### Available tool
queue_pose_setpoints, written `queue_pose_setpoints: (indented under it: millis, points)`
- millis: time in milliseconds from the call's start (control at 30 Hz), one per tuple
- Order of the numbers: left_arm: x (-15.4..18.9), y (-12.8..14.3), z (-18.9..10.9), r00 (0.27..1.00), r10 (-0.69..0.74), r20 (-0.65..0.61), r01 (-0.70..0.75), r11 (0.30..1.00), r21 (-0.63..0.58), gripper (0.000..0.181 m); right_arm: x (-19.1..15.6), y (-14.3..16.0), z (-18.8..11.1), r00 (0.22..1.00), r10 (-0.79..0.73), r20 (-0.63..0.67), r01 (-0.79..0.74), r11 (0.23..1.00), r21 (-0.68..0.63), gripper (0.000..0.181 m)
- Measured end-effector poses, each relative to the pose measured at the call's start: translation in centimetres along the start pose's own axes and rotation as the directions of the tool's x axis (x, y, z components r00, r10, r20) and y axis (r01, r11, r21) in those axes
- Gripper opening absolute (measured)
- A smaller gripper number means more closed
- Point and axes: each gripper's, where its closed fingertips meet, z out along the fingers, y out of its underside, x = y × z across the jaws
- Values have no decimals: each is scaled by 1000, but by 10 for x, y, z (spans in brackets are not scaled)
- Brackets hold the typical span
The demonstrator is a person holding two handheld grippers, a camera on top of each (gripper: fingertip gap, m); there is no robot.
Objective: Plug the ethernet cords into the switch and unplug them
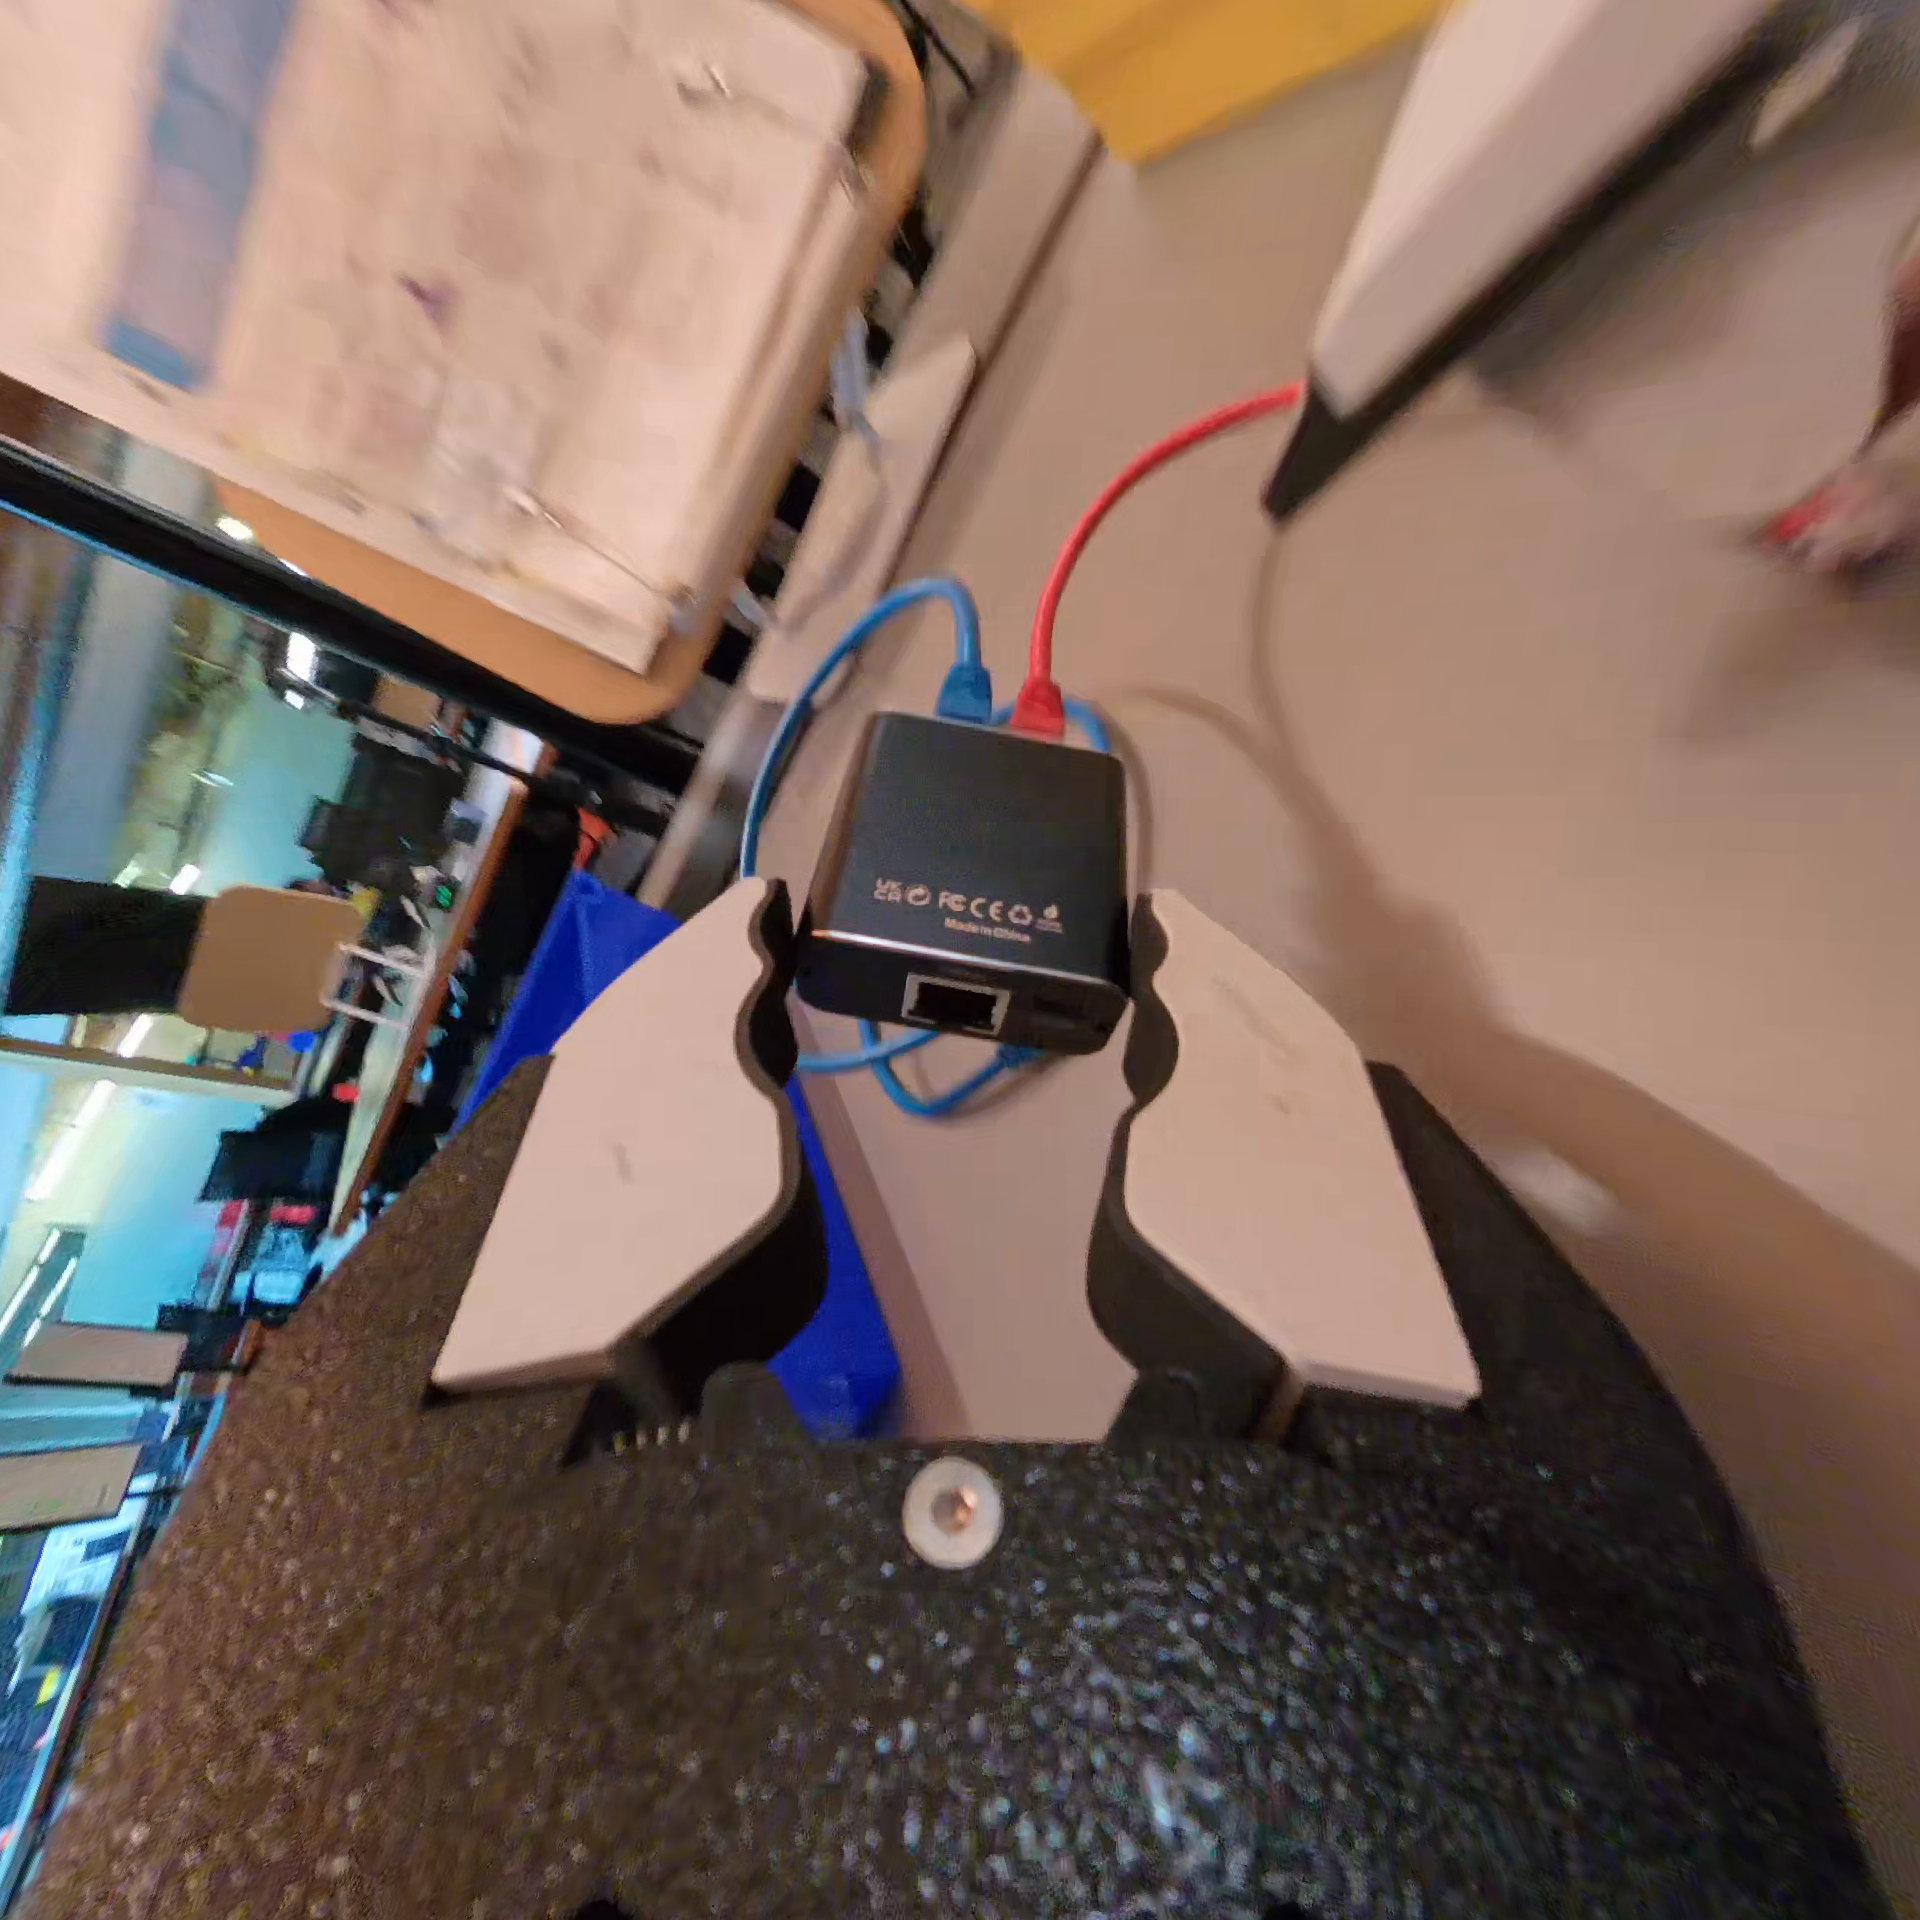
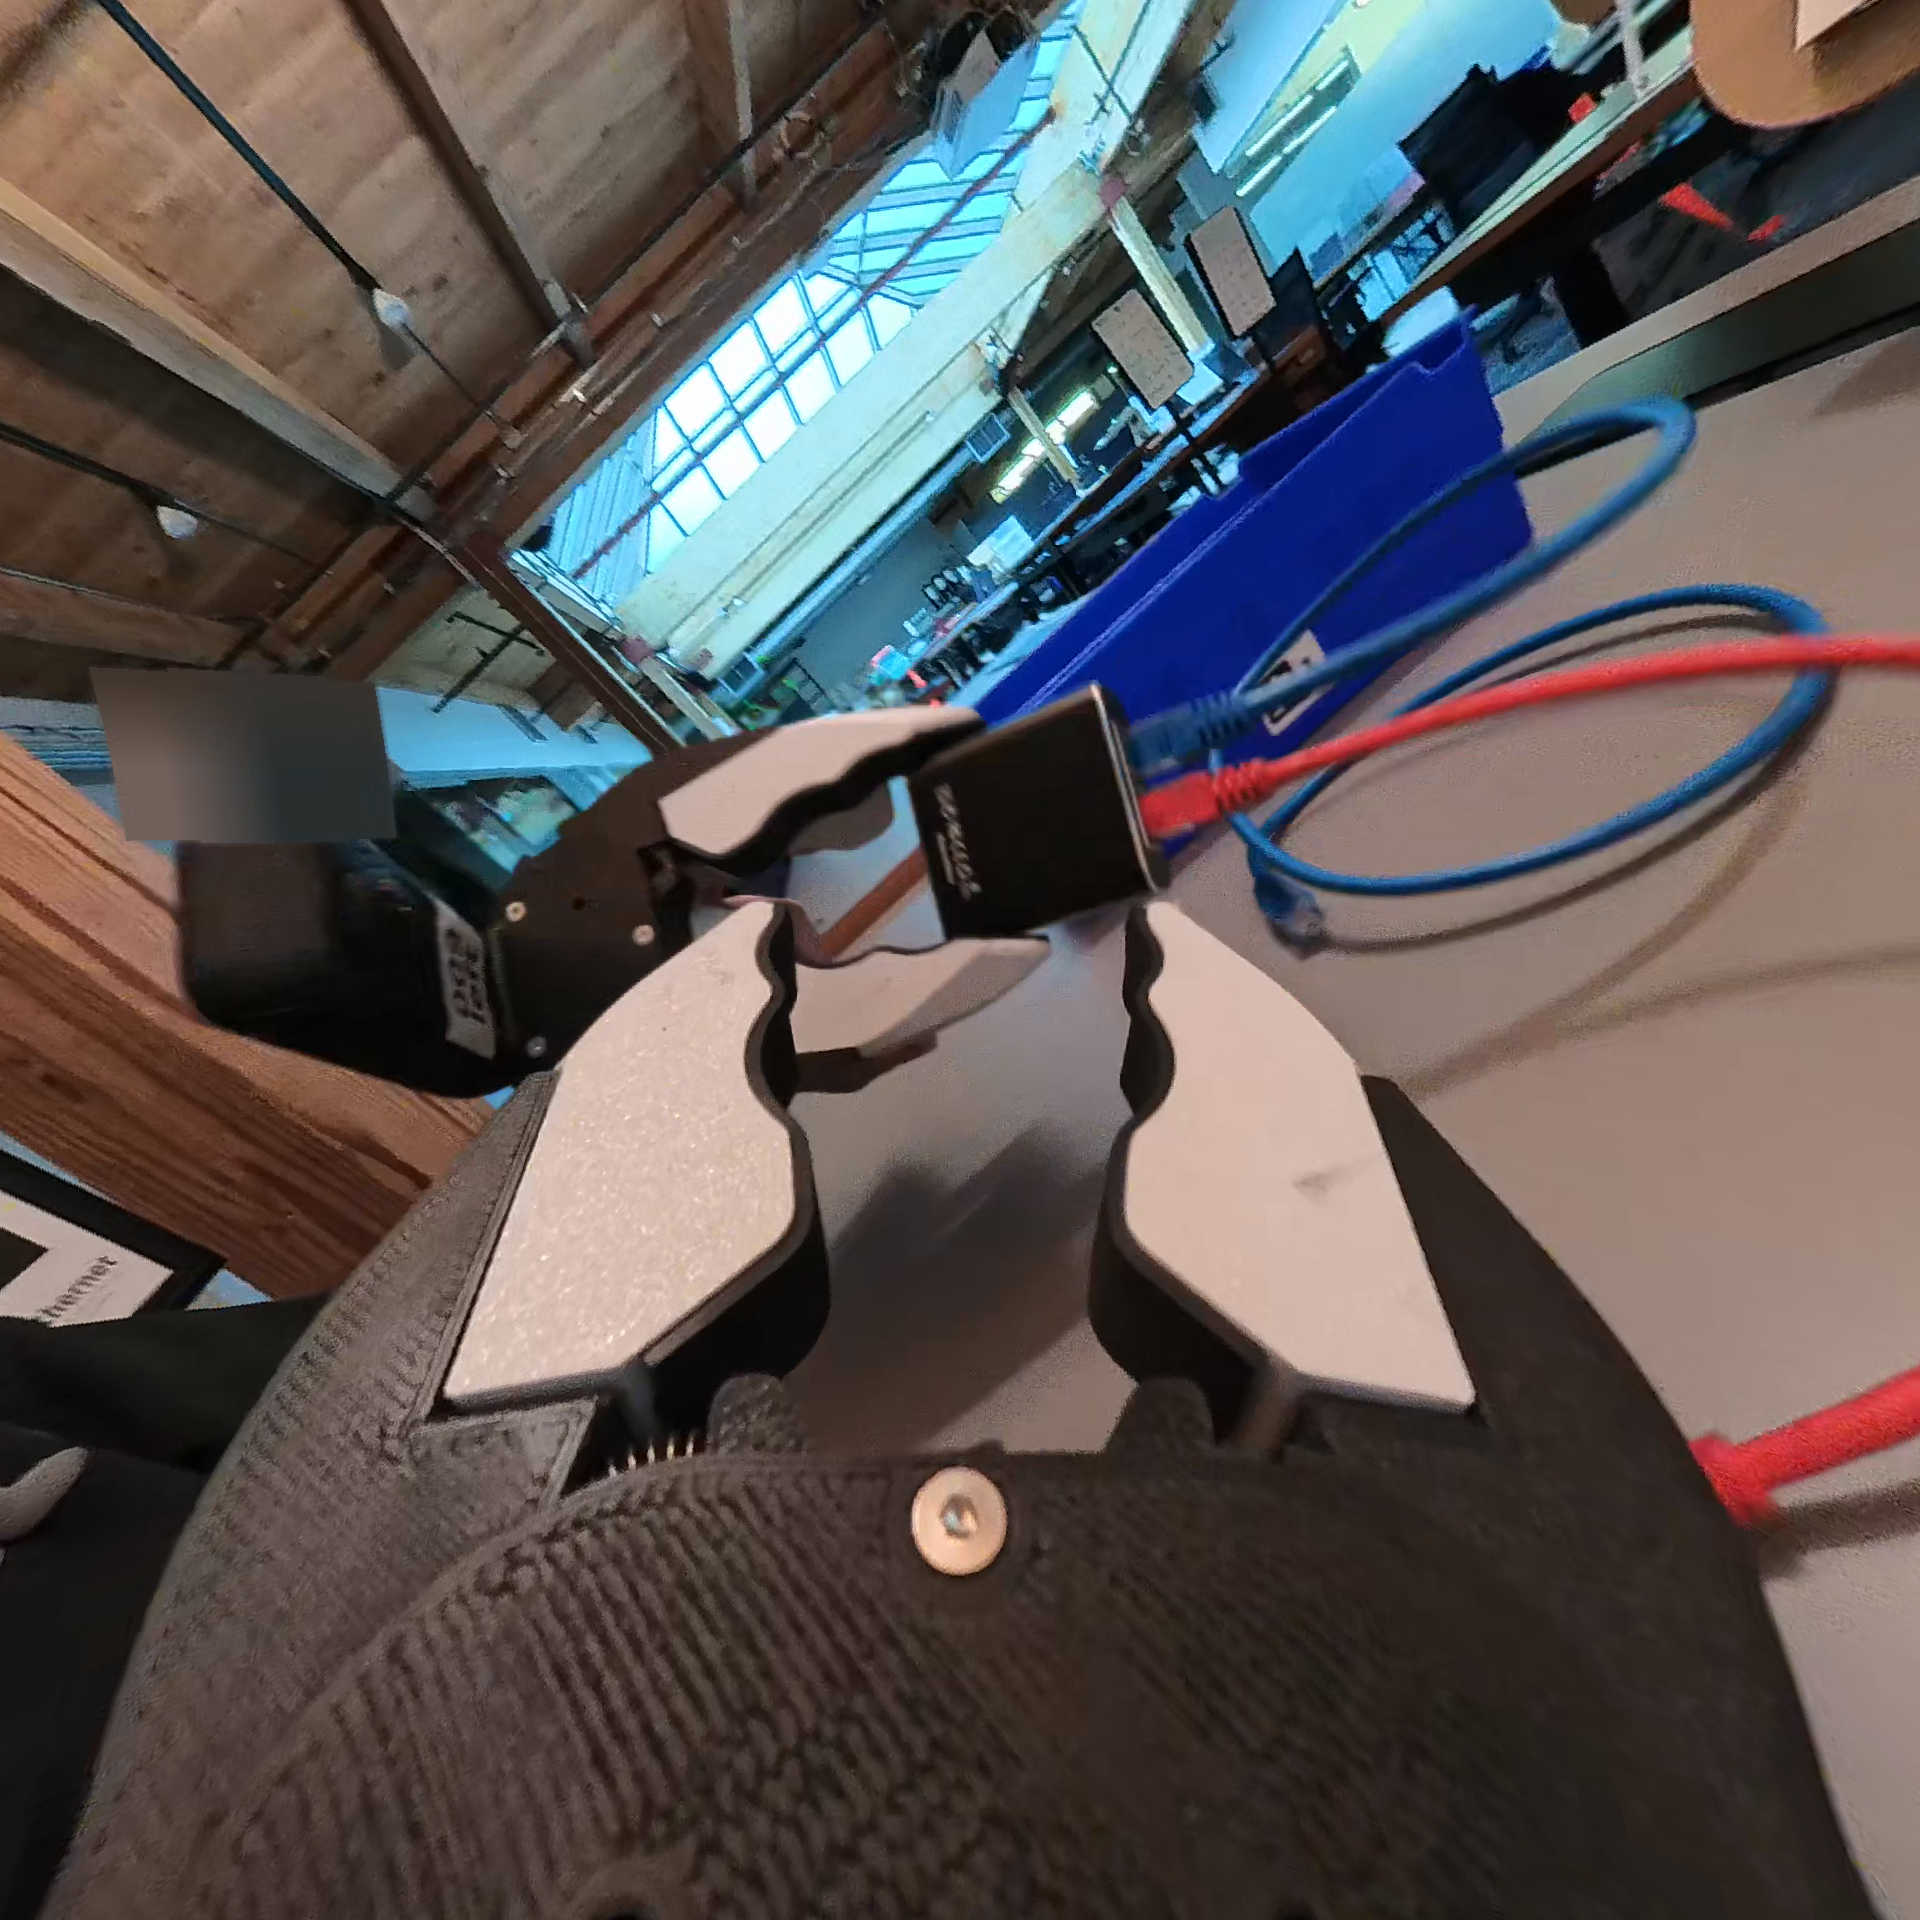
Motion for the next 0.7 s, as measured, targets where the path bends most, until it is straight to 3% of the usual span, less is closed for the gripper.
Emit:
queue_pose_setpoints:
  millis: [33, 167, 233, 300, 367, 433, 600, 667, 700]
  points:
    - [-3, -11, -6, 1000, -2, 9, 1, 999, 49, 61, -4, 0, 1, 999, 20, 34, -20, 1000, 12, 64]
    - [3, -58, -34, 996, -64, -55, 77, 957, 281, 60, -23, -10, 3, 970, 137, 201, -159, 982, 98, 66]
    - [11, -68, -39, 990, -78, -116, 112, 941, 320, 59, -23, -7, 6, 943, 230, 240, -257, 962, 91, 64]
    - [19, -63, -31, 991, -58, -124, 93, 949, 301, 59, -19, 3, 8, 906, 319, 279, -344, 938, 43, 64]
    - [29, -48, -19, 990, -20, -140, 54, 968, 247, 59, -5, 6, 9, 891, 394, 228, -414, 909, 48, 68]
    - [34, -38, -13, 985, 1, -170, 35, 977, 210, 58, -5, 3, 6, 913, 344, 221, -364, 930, 53, 61]
    - [45, -5, -4, 939, -86, -332, 112, 992, 61, 58, -8, -10, 0, 965, 209, 156, -222, 972, 72, 62]
    - [46, 7, 2, 920, -121, -372, 158, 985, 71, 20, -9, -12, -2, 976, 167, 138, -178, 981, 73, 62]
    - [50, 13, 5, 896, -161, -414, 212, 974, 79, 23, -9, -12, -2, 979, 158, 129, -168, 983, 70, 62]
